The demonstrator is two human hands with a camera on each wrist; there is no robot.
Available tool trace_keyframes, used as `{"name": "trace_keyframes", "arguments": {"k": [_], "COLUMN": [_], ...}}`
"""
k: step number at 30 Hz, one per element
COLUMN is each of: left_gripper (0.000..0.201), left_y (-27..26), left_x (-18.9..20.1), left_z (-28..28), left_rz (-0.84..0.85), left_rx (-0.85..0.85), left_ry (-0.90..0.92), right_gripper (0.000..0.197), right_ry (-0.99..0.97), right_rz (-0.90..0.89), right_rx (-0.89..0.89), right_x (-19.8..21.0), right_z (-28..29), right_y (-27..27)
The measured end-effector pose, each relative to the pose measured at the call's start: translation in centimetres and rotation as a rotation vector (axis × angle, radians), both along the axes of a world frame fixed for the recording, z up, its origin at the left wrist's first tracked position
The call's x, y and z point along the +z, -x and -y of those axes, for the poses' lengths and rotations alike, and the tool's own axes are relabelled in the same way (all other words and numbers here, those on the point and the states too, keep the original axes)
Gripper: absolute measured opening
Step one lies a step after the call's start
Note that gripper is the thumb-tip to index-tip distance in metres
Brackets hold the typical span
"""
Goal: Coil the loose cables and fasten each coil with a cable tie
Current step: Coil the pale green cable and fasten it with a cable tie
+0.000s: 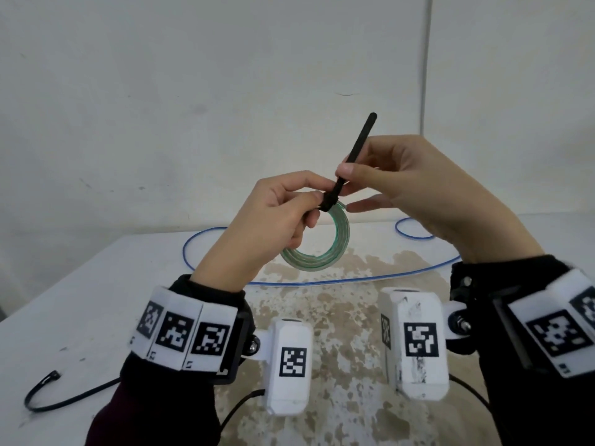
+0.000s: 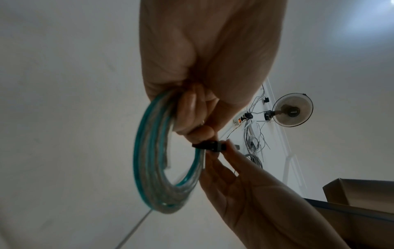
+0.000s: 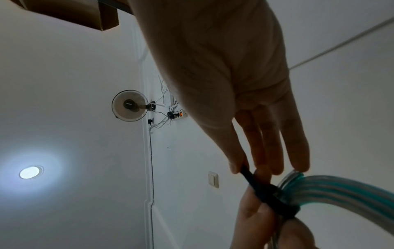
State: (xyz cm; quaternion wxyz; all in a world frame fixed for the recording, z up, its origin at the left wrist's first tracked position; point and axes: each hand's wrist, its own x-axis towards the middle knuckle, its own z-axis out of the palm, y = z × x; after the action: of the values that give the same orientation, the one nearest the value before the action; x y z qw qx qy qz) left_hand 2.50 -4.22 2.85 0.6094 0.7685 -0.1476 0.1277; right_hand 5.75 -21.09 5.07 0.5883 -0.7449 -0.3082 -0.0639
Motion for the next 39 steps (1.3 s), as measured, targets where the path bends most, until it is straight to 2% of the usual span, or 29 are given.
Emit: {"name": "trace_keyframes", "arguments": {"k": [12,20,23,26,30,36,39], "left_gripper": [0.019,0.021,0.022,0.023,0.019,0.019,0.020], "left_y": [-0.2,0.2,0.0,0.0,0.0,-0.7,-0.7], "left_x": [-0.4,-0.4,-0.4,-0.3,-0.1,-0.6,-0.6], "left_z": [0.7,0.9,0.6,-0.1,-0.6,-1.0,-1.1], "left_rz": [0.165,0.072,-0.007,-0.097,-0.053,-0.009,0.002], "left_rx": [0.067,0.027,0.045,-0.009,-0.089,0.059,0.071], "left_ry": [-0.073,-0.071,-0.133,-0.149,-0.101,-0.168,-0.187], "right_gripper": [0.017,0.019,0.021,0.021,0.019,0.006,0.004], "right_ry": [-0.088,-0.093,-0.037,0.025,-0.004,0.057,0.043], "right_rz": [0.134,0.084,0.053,-0.026,-0.045,0.005,0.012], "right_rx": [-0.199,-0.239,-0.208,-0.097,-0.030,-0.033,-0.075], "right_x": [-0.7,-1.4,-1.7,-1.4,-0.7,-0.8,-0.8], "right_z": [-1.6,-1.8,-1.8,-1.5,-0.8,-0.7,-0.7], "right_y": [-0.7,-1.5,-1.7,-1.4,-0.9,-0.9,-1.0]}}
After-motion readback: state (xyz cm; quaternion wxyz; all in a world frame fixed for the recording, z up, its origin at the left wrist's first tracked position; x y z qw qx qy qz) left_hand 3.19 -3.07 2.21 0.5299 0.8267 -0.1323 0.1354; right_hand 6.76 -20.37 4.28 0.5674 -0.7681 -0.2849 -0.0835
